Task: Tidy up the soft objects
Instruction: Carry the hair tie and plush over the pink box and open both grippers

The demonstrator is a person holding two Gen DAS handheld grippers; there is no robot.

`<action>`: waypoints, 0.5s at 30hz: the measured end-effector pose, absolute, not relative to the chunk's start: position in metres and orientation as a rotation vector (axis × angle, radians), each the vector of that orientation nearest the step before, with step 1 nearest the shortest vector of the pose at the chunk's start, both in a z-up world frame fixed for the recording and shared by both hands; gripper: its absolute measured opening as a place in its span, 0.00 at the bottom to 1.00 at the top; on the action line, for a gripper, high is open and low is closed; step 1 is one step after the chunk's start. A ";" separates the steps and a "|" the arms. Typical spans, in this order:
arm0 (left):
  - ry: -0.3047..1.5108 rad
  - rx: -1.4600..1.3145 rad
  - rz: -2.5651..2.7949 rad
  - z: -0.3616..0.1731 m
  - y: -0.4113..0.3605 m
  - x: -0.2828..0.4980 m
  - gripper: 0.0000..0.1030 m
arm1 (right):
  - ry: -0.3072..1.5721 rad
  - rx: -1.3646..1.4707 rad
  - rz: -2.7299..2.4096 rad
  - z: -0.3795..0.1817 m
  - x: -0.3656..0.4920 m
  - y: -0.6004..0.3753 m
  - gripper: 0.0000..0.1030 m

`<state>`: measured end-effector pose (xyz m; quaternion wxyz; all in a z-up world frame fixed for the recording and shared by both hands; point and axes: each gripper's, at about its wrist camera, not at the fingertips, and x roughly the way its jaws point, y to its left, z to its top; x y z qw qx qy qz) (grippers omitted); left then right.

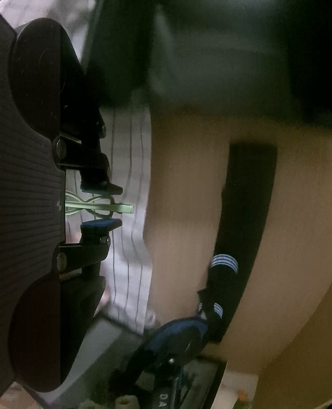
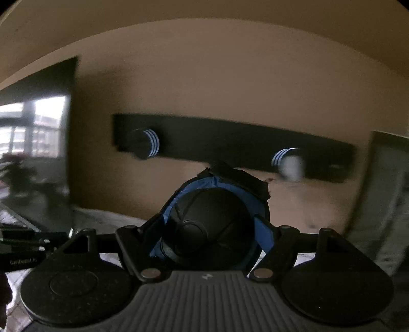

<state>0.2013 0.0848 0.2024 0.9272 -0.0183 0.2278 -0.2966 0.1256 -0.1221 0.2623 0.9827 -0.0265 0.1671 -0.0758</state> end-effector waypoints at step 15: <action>0.663 -0.001 -0.818 0.156 -0.107 0.206 0.22 | 0.319 0.021 -0.244 0.246 0.102 -0.238 0.73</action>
